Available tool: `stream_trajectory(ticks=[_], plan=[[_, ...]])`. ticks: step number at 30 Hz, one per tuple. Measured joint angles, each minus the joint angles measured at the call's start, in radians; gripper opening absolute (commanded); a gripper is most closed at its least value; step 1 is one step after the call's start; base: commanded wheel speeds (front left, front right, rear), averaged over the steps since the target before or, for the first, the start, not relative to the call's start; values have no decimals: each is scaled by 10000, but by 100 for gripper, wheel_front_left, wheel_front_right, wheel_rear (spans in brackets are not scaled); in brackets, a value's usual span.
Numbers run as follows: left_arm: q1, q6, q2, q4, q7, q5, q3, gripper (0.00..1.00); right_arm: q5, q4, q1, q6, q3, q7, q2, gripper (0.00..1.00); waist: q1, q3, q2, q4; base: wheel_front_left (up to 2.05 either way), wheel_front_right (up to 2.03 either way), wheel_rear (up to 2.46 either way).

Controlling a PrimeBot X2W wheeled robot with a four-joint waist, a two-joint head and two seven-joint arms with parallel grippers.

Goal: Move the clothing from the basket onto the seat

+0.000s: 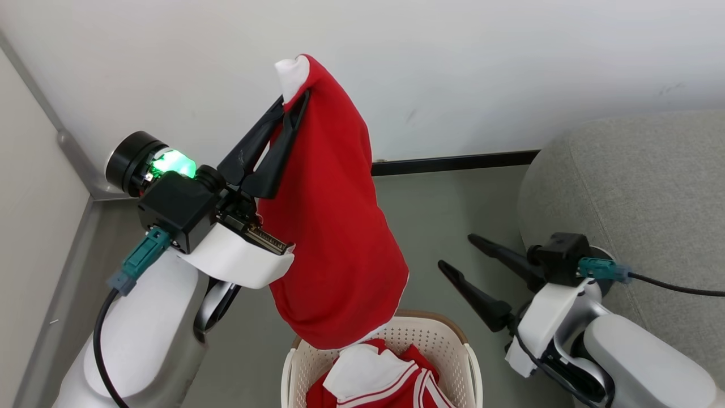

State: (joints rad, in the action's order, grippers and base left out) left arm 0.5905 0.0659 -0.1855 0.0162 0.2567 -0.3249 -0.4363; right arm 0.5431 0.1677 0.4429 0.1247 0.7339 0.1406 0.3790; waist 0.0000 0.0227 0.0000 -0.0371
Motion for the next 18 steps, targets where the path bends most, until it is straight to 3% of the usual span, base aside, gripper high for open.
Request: stream_trajectory(ticks=[18], plan=[[-61,263,201,94,0,-81,-117,0,1703,-608,531,0,1294,144,520,100,0,-235,0,218,0,0,0]])
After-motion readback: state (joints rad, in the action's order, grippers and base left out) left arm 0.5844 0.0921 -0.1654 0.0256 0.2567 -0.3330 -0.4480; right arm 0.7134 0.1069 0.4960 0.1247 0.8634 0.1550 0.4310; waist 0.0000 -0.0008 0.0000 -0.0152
